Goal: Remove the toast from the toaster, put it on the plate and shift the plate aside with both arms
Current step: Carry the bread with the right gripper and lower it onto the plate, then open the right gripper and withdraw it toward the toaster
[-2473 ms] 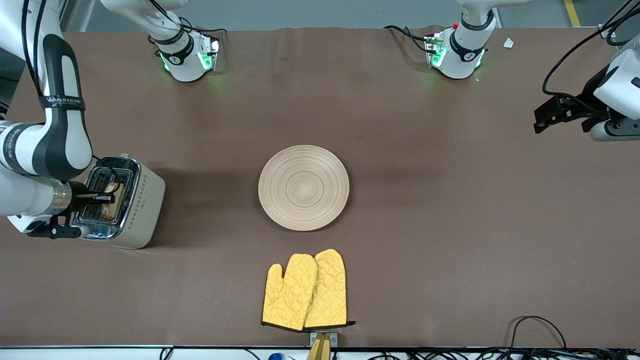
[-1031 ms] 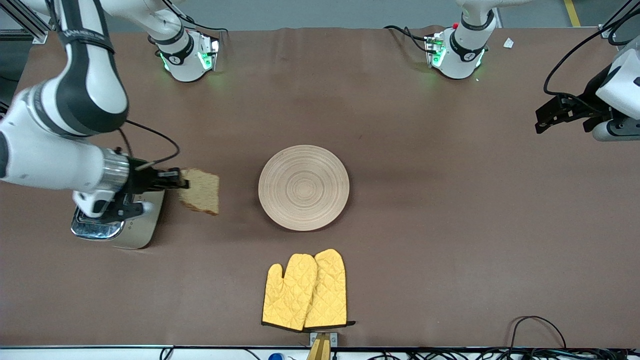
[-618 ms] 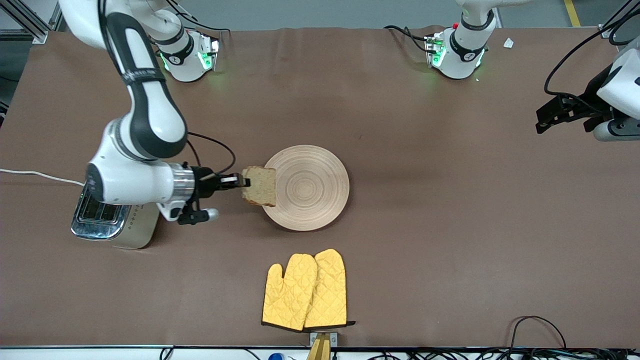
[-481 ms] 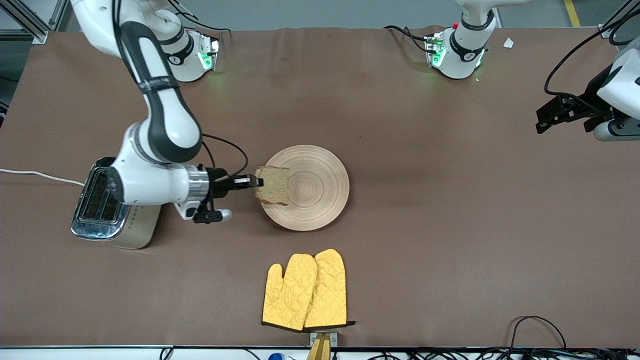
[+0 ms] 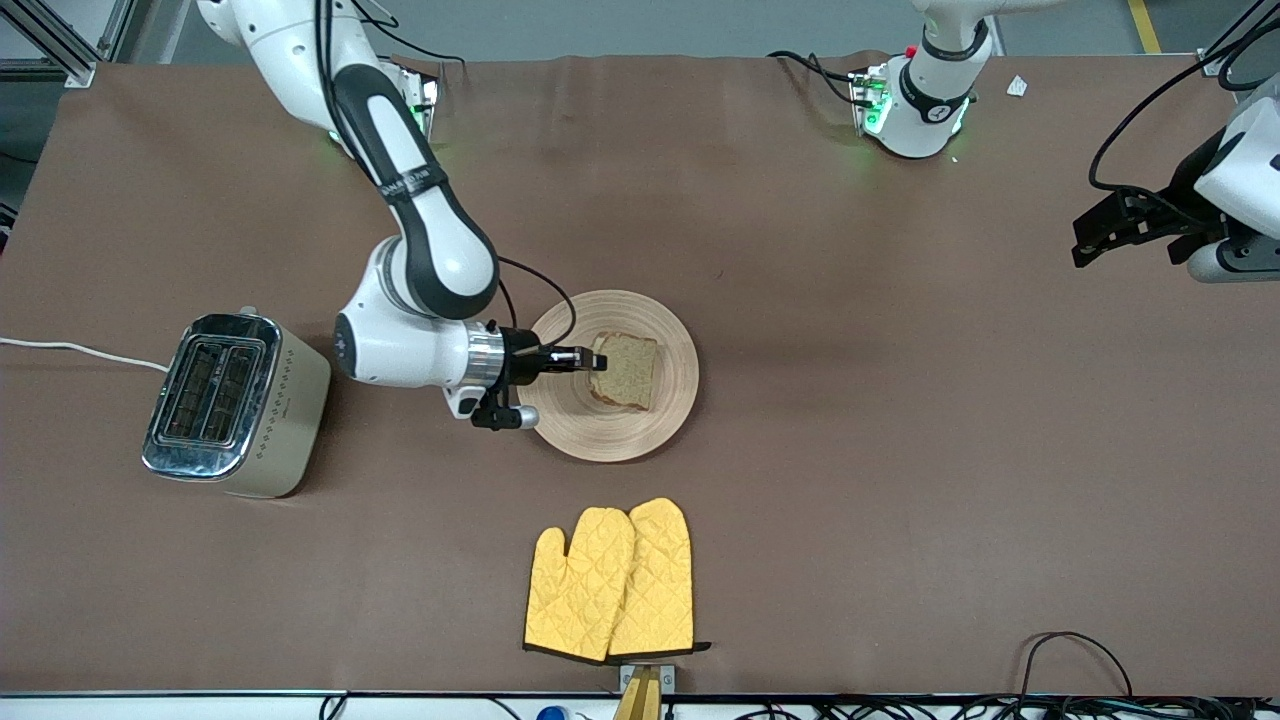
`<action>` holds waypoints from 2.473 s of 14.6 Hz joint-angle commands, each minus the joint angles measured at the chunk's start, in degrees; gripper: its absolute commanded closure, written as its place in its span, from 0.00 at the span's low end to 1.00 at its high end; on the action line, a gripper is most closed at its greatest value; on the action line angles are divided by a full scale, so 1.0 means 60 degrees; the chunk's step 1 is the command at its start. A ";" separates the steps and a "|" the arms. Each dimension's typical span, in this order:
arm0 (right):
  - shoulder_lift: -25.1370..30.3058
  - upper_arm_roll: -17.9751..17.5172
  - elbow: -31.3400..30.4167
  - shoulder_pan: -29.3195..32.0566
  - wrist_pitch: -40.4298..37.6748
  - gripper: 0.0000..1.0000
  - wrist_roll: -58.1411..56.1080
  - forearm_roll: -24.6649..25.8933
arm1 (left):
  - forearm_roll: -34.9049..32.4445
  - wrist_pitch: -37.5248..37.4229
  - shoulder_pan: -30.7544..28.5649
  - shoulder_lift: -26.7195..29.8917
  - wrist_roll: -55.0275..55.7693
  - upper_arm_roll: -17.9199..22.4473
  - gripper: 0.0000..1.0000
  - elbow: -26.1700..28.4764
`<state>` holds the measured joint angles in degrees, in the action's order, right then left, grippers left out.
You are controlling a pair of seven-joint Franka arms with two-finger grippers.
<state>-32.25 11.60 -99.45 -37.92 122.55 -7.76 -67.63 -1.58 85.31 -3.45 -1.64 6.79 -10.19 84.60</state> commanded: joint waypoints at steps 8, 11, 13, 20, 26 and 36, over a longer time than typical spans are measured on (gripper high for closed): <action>-0.0120 0.0438 -0.0389 0.0577 0.0068 0.00 -0.1227 0.1334 | -0.0001 -0.0156 -0.0202 -0.0049 -0.0032 -0.0030 0.00 -0.0139; 0.0377 0.1287 -0.0243 0.0577 0.0010 0.00 -0.1241 0.3135 | 0.0540 -0.0156 -0.0187 -0.0093 -0.0018 -0.0044 0.00 -0.0139; 0.0539 0.1975 -0.0140 0.0577 -0.0049 0.00 -0.1241 0.4525 | 0.0731 -0.0156 -0.0202 -0.0196 -0.0003 -0.0044 0.00 -0.0139; 0.1302 0.4480 0.0751 0.0578 -0.1773 0.00 -0.1227 0.6803 | 0.2589 -0.0098 -0.0085 -0.1131 -0.0164 -0.0103 0.00 -0.0095; 0.1682 0.5699 0.2701 0.0519 -0.4837 0.00 -0.1242 0.8046 | 0.4434 0.0576 0.0003 -0.2625 -0.1159 -0.0483 0.00 -0.0022; 0.3498 0.5686 0.2746 0.0650 -0.5250 0.00 -0.1168 0.9174 | 0.6208 0.4118 0.0135 -0.4399 -0.3533 -0.1434 0.00 0.1777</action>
<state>-16.15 47.25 -80.75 -34.09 91.36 -15.27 -15.67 33.20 105.45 -2.54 -28.43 -12.41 -17.48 91.58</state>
